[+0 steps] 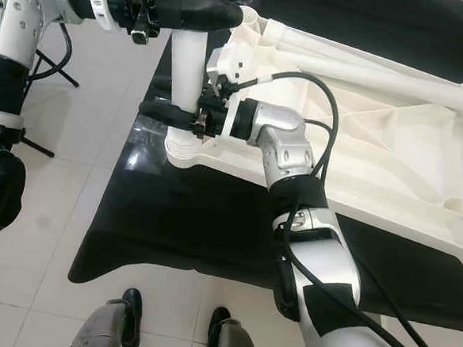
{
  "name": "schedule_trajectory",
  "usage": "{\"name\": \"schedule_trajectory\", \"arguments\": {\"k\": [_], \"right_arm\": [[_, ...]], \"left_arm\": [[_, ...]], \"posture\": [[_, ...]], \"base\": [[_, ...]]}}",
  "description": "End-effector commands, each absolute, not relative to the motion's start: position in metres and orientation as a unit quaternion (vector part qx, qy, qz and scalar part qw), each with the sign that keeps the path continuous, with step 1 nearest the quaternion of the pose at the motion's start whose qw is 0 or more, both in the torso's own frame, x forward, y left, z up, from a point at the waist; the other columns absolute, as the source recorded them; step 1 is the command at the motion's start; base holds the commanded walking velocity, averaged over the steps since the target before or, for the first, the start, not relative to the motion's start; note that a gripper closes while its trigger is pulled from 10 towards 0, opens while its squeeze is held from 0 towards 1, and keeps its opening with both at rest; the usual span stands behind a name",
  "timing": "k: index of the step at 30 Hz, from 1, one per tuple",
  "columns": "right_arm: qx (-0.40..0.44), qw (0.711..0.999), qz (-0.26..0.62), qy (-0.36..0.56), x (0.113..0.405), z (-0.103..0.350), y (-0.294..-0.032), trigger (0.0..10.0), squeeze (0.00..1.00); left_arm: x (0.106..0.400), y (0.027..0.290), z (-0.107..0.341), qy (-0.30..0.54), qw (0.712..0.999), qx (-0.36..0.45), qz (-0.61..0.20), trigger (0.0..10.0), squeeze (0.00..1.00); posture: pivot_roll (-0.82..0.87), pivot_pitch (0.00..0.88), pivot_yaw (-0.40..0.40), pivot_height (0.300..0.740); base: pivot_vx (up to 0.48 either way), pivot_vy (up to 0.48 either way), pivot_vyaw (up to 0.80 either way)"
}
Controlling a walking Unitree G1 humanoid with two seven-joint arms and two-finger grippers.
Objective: Building children table
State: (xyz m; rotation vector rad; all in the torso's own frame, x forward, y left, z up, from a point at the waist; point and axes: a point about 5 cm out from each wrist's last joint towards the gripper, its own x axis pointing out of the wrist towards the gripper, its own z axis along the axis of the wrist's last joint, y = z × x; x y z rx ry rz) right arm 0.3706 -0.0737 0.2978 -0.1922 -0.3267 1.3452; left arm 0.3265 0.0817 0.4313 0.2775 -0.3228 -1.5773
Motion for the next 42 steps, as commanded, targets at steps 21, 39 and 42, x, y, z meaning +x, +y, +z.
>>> {"name": "schedule_trajectory", "arguments": {"k": [21, 39, 42], "right_arm": [[-0.066, 0.991, 0.114, 0.002, 0.364, 0.206, -0.092, 0.0, 0.00], [0.004, 0.994, 0.106, -0.015, 0.353, 0.212, -0.060, 0.0, 0.00], [0.012, 0.994, 0.109, -0.017, 0.351, 0.216, -0.059, 1.5, 0.00]], "left_arm": [[0.318, 0.066, 0.428, -0.134, 0.658, 0.118, -0.732, 10.0, 0.00], [0.323, 0.074, 0.434, -0.152, 0.687, 0.128, -0.699, 0.0, 0.00], [0.323, 0.074, 0.434, -0.151, 0.687, 0.129, -0.699, 0.0, 0.00]], "posture": [[0.08, 0.334, -0.070, 0.740], [0.08, 0.317, -0.046, 0.740], [0.09, 0.310, -0.043, 0.740]], "base": [[0.000, 0.000, 0.00], [0.000, 0.000, 0.00], [0.000, 0.000, 0.00]]}}
